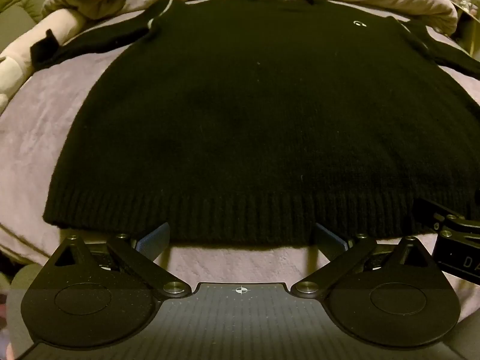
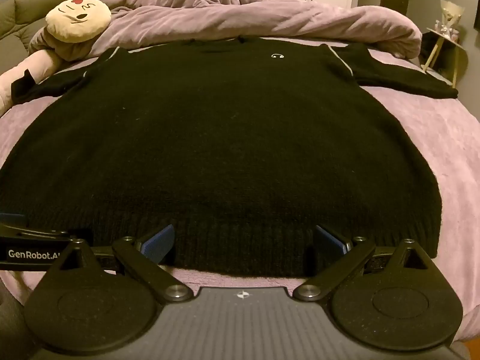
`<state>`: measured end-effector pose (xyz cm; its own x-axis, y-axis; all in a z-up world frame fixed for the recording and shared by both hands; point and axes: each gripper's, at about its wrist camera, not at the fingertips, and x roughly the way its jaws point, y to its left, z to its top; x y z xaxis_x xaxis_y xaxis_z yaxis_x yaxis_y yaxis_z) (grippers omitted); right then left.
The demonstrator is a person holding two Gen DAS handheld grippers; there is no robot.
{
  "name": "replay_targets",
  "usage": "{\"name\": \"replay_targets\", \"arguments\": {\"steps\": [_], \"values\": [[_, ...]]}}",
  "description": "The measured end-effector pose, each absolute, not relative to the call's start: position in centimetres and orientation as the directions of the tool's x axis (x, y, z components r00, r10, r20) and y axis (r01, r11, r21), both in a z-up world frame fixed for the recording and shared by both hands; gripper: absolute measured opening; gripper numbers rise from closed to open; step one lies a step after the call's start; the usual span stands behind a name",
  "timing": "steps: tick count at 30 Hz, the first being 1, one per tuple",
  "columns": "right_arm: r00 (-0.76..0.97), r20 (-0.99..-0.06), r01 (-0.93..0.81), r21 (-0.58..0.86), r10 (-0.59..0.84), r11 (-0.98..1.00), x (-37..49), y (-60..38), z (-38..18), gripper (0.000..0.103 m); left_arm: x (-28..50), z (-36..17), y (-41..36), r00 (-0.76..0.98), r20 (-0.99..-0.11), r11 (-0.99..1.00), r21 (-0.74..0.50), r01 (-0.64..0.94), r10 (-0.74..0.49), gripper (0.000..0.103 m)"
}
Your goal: Fold small clothes
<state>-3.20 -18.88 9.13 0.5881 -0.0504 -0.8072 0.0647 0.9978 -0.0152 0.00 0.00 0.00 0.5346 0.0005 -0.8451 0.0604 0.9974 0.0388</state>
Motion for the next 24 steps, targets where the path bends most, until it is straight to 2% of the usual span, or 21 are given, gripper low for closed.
{"name": "replay_targets", "arguments": {"steps": [24], "values": [[0.575,-0.816,0.075,-0.009,-0.051,0.997,-2.68,-19.33,8.60,0.099,0.36,-0.49,0.56,0.528,-0.849,0.998,0.027,0.058,-0.008,0.103]]}}
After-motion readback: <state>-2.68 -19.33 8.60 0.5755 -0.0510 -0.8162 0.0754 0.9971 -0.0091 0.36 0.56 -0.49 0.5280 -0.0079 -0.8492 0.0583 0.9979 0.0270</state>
